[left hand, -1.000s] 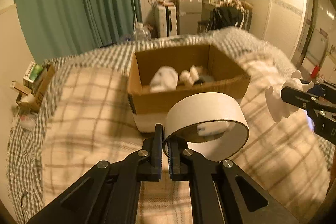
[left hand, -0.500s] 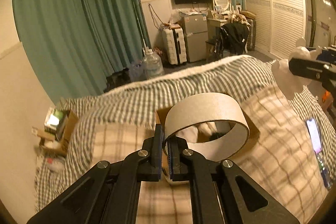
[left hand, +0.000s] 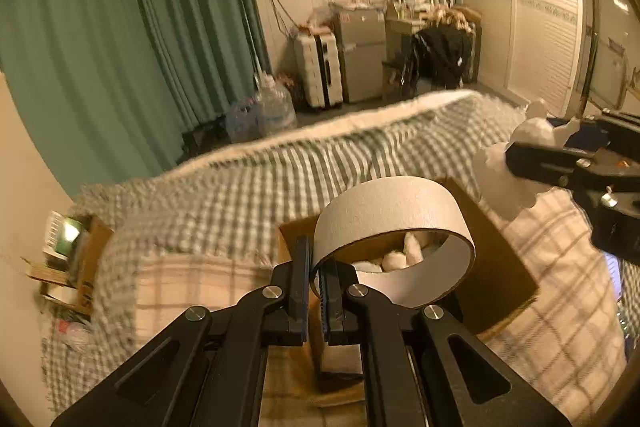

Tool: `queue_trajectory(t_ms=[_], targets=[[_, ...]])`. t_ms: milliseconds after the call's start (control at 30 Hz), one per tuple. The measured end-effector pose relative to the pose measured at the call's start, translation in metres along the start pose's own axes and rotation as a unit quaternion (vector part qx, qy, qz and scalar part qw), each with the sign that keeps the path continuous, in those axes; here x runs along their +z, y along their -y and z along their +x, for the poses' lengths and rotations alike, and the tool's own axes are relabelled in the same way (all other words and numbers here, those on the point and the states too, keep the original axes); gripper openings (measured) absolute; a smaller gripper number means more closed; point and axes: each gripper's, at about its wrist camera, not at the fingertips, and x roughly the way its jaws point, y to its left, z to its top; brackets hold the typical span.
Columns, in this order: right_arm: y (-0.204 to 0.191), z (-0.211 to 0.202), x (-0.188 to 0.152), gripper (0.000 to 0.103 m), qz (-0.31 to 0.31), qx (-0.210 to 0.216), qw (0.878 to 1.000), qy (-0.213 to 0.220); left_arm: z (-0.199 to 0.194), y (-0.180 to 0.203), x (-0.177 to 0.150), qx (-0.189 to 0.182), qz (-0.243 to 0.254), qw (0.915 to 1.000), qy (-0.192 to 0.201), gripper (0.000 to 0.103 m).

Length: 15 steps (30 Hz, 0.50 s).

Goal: Organize objects
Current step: 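Carry the tape roll with the left tool while the right tool carries the figurine, releasing both into the box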

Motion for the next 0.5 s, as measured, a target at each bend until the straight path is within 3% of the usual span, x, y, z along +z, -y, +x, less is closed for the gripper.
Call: queue_trajectory(t_ms=[167,333,367,400,433,467,500], targets=[[0.003,0.057,-0.019,0.042,0.005,0.004,0.999,-0.04,0.046,0.007,-0.016,-0.011,0.01,0.999,-0.042,0.004],[0.008,0.067,-0.025,0.044,0.009,0.002,0.999,-0.041,0.058,0.016,-0.018,-0.023,0.012,0.9978,-0.061,0.006],[0.009,0.063,-0.024,0.047,0.011,0.0,0.999,-0.037,0.053,0.018,-0.016,-0.024,0.014,0.9979,-0.059,0.007],[0.012,0.058,-0.023,0.059,0.015,-0.003,0.999,-0.032,0.049,0.02,-0.016,-0.022,0.013,0.9979,-0.059,0.011],[0.015,0.05,-0.022,0.067,0.021,-0.004,0.999,-0.024,0.043,0.021,-0.016,-0.026,0.011,0.9976,-0.064,0.023],[0.017,0.043,-0.021,0.069,0.025,-0.003,0.999,-0.022,0.041,0.022,-0.015,-0.031,0.008,0.9967,-0.074,0.035],[0.019,0.033,-0.021,0.07,0.032,0.0,0.999,-0.022,0.037,0.022,-0.017,-0.033,0.002,0.9958,-0.085,0.071]])
